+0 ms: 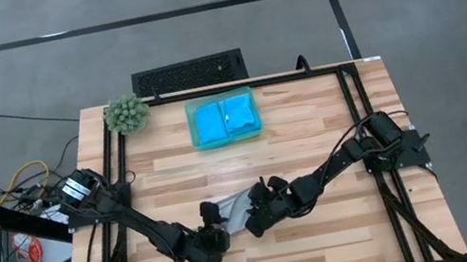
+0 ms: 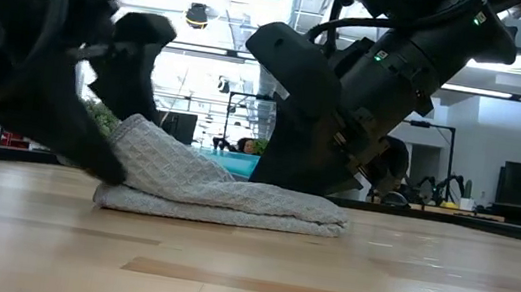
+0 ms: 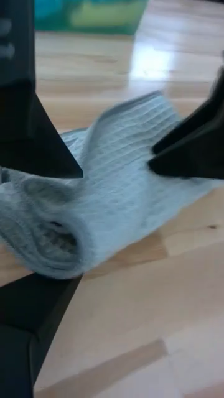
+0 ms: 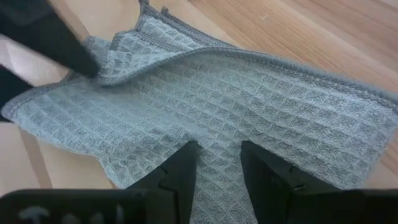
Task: Fold microfiber towels
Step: Fold the gray microfiber towel
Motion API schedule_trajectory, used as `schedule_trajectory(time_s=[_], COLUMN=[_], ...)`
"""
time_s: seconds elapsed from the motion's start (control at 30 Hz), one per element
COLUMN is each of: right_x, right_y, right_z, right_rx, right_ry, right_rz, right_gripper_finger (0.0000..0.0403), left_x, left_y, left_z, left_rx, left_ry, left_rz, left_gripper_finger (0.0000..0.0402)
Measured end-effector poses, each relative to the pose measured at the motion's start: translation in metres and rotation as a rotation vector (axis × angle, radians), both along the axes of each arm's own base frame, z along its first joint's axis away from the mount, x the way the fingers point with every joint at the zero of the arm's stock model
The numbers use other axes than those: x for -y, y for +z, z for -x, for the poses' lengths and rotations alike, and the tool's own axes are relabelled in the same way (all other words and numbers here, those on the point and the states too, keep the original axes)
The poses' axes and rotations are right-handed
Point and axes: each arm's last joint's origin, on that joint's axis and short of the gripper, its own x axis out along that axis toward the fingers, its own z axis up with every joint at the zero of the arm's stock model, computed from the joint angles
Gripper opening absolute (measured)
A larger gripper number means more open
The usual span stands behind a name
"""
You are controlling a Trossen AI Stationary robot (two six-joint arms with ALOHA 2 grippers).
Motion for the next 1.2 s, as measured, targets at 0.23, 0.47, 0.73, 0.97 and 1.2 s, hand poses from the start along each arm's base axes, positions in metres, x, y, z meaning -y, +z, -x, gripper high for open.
schedule_trajectory(time_s=[0.23, 0.47, 0.73, 0.97, 1.2], right_x=[0.0, 0.0, -0.003, -0.013, -0.017], right_y=[0.0, 0.0, 0.003, 0.002, 0.014], right_z=[0.0, 0.0, 0.001, 0.005, 0.017], right_rx=[-0.001, -0.004, 0.0, -0.006, -0.04], right_ry=[0.001, 0.016, 0.033, 0.062, 0.04], right_rz=[-0.001, 0.007, 0.007, 0.003, 0.022], right_gripper_finger=[0.0148, 0.0144, 0.0141, 0.0137, 0.0117], left_x=[0.004, 0.0, 0.009, 0.003, 0.0], left_y=[0.009, -0.012, 0.016, 0.031, 0.049], left_z=[-0.008, -0.016, -0.023, -0.034, -0.045], left_rx=[0.01, -0.062, -0.102, -0.09, -0.07], left_ry=[-0.037, -0.061, -0.081, -0.11, -0.129], left_rz=[-0.022, -0.027, -0.131, -0.324, -0.492], left_gripper_finger=[0.0172, 0.0106, 0.0012, 0.0014, 0.0004])
